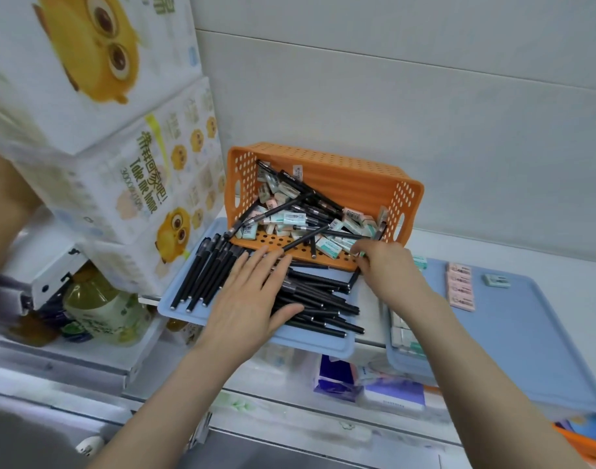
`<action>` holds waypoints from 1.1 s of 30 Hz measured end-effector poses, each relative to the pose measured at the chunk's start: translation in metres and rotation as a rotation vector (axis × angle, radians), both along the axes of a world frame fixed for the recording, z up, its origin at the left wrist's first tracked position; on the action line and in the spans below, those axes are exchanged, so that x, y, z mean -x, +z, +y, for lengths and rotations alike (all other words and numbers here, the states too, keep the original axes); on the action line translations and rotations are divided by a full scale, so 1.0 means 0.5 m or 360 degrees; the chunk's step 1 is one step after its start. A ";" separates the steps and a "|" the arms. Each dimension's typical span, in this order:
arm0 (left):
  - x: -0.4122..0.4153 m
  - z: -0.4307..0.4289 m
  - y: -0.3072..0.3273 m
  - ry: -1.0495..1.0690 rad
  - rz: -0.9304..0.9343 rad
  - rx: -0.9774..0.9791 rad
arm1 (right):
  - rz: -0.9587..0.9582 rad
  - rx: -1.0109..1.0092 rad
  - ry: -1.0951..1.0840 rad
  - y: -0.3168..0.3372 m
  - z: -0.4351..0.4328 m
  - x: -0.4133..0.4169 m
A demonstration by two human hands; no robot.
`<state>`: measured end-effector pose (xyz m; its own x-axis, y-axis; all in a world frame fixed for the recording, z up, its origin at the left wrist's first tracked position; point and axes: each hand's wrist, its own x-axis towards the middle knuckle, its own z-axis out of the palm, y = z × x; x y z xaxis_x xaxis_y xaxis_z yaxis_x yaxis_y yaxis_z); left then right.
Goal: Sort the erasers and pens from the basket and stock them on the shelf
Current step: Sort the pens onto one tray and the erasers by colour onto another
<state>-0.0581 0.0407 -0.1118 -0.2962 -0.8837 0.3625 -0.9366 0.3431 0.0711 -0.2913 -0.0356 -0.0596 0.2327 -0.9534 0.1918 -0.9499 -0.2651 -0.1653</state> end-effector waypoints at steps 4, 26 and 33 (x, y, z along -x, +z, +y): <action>0.014 0.000 0.002 -0.0122 -0.0007 0.0029 | 0.0093 -0.0072 -0.0066 -0.015 -0.008 -0.017; 0.031 0.021 -0.012 0.0020 0.0207 0.0041 | 0.0053 0.0300 0.0511 0.021 -0.033 -0.096; 0.031 0.020 -0.010 0.0062 0.0167 0.0020 | 0.0228 0.0374 0.0352 0.018 -0.053 -0.081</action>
